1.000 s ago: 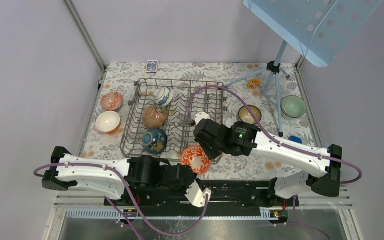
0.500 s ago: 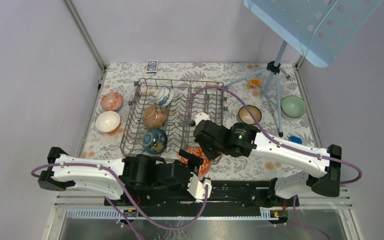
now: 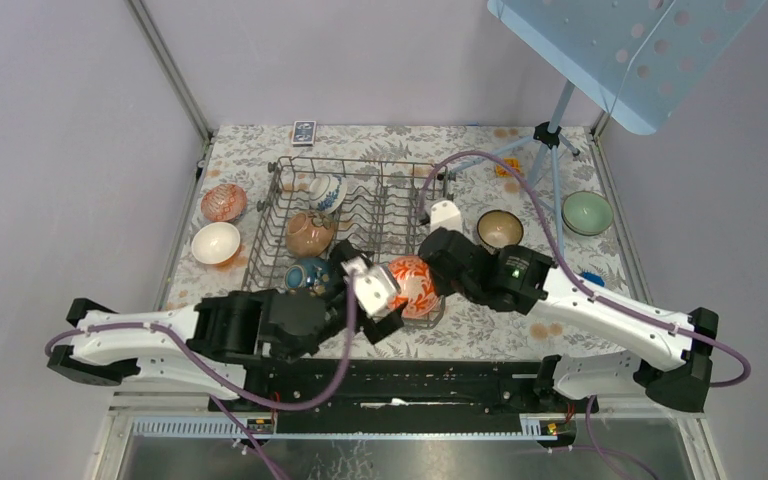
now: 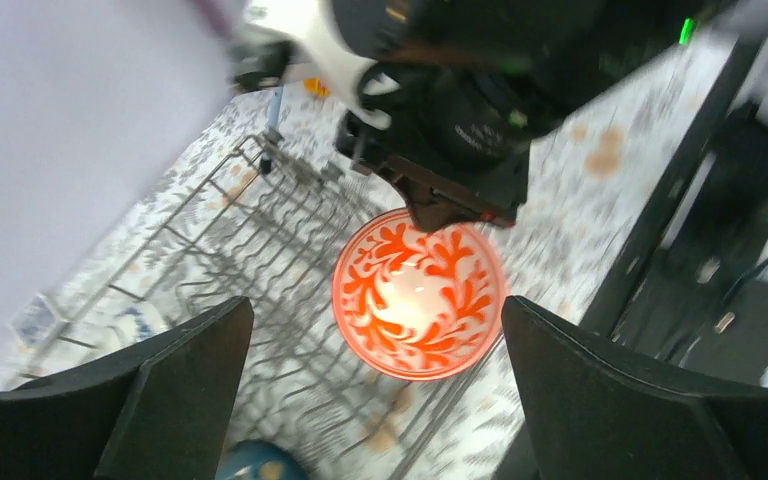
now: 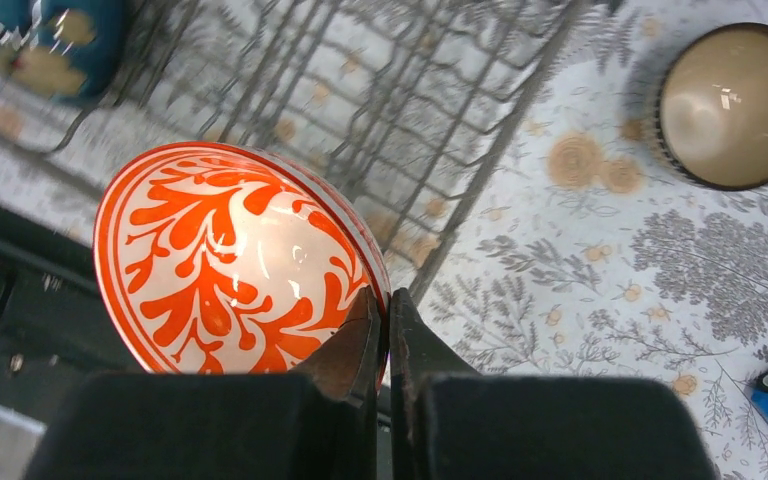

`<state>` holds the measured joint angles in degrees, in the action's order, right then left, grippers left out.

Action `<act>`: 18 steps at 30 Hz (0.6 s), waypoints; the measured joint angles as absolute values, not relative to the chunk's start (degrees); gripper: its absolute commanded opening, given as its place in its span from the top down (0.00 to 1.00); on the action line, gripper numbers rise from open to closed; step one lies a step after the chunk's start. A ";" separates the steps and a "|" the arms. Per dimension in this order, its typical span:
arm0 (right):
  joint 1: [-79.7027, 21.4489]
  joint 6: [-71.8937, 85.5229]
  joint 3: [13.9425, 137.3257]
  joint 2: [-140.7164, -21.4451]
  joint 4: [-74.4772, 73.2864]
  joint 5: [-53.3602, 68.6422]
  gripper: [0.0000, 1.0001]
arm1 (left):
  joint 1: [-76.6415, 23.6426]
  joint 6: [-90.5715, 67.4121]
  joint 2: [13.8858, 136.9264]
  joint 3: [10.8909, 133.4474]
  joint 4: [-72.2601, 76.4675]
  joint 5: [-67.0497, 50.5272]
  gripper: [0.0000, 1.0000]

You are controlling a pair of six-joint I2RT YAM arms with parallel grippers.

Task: Unload the bowls from the dish rack
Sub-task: Place the bowl with the bowl.

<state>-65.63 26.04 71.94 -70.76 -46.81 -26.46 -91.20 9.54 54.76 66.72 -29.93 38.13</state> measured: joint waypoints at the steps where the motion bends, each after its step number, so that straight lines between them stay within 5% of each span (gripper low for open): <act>1: -63.92 26.09 71.18 -70.19 -45.98 -26.63 1.00 | -90.65 6.92 53.93 66.54 -27.99 38.41 0.01; 6: -56.14 26.79 66.54 -67.57 -41.52 -27.51 1.00 | -79.99 -11.60 52.29 64.01 -18.96 35.24 0.01; 12: -51.48 28.25 64.36 -66.70 -38.46 -27.49 1.00 | -55.02 -42.83 65.30 64.73 -19.46 19.44 0.01; 18: -50.98 31.48 64.36 -66.70 -36.49 -26.35 1.00 | -51.51 -55.81 70.46 63.59 -25.56 14.94 0.06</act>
<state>-50.98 31.48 64.36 -66.70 -36.49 -26.35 -51.51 -55.81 70.46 63.59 -25.56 14.94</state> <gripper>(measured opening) 0.029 0.987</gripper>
